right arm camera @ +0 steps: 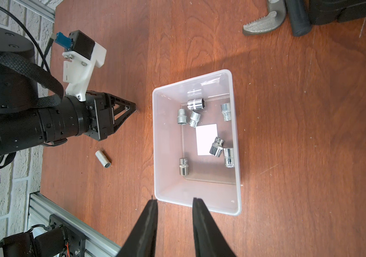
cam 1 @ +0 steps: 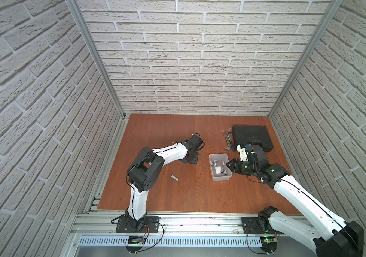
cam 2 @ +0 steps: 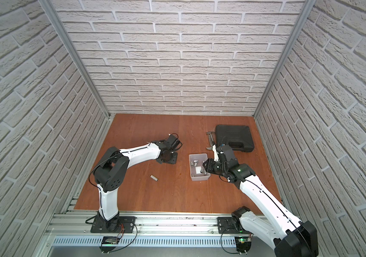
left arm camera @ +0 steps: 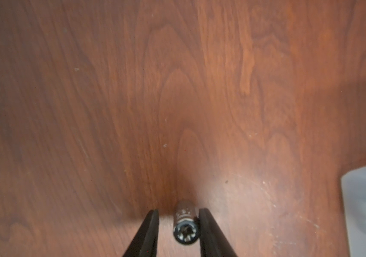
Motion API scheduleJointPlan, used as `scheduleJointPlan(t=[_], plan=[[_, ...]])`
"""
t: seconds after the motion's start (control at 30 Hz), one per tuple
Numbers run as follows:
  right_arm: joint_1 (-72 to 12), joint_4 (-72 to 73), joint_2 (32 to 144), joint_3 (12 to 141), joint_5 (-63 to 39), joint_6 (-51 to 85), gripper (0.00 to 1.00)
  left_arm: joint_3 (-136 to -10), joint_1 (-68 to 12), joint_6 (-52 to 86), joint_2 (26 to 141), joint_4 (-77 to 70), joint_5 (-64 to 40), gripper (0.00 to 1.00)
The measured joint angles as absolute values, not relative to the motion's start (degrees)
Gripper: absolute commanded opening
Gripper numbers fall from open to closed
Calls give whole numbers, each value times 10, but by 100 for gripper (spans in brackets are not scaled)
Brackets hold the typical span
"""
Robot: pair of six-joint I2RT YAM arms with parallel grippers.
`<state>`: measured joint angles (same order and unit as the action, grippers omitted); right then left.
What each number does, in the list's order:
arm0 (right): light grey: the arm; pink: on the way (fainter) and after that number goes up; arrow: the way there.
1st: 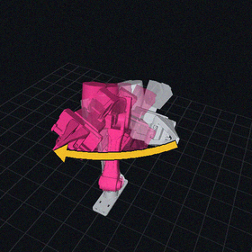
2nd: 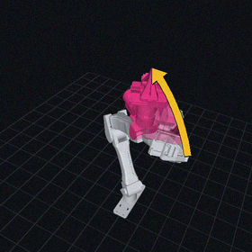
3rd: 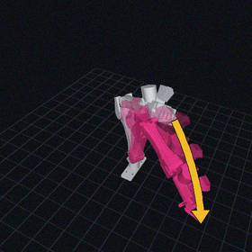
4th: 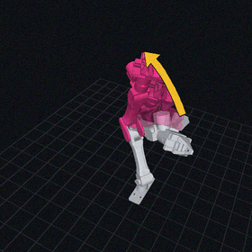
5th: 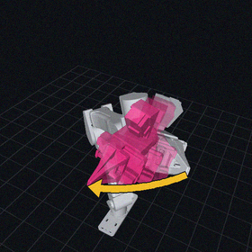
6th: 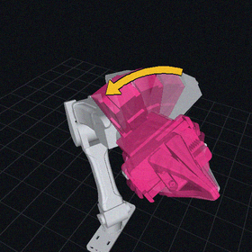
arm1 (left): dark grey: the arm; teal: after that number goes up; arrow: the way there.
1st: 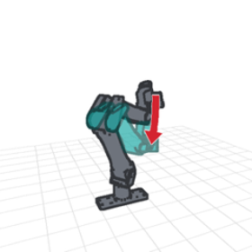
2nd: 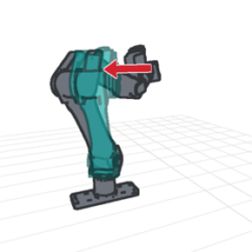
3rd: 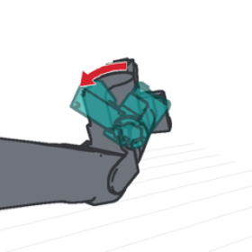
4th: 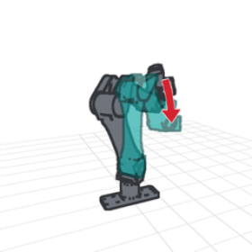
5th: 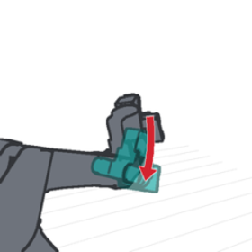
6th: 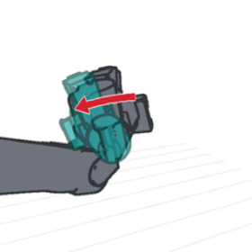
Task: Put the socket on the desktop into the storage box
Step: Pick up the socket head at the center of the board.
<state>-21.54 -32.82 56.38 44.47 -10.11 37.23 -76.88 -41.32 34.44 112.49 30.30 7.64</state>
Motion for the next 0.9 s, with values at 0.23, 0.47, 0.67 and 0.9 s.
scheduleJointPlan(t=[0.23, 0.47, 0.67, 0.9], plan=[[-215, -333, 564, 451, -100, 371, 33, -778, -413, 342, 1132, 302, 76, 33], [-215, -334, 564, 456, -98, 371, 33, -778, -413, 342, 1134, 303, 76, 31], [-215, -335, 564, 456, -97, 371, 33, -778, -413, 342, 1135, 302, 75, 28], [-215, -337, 562, 456, -94, 371, 33, -778, -413, 342, 1141, 302, 72, 26]])
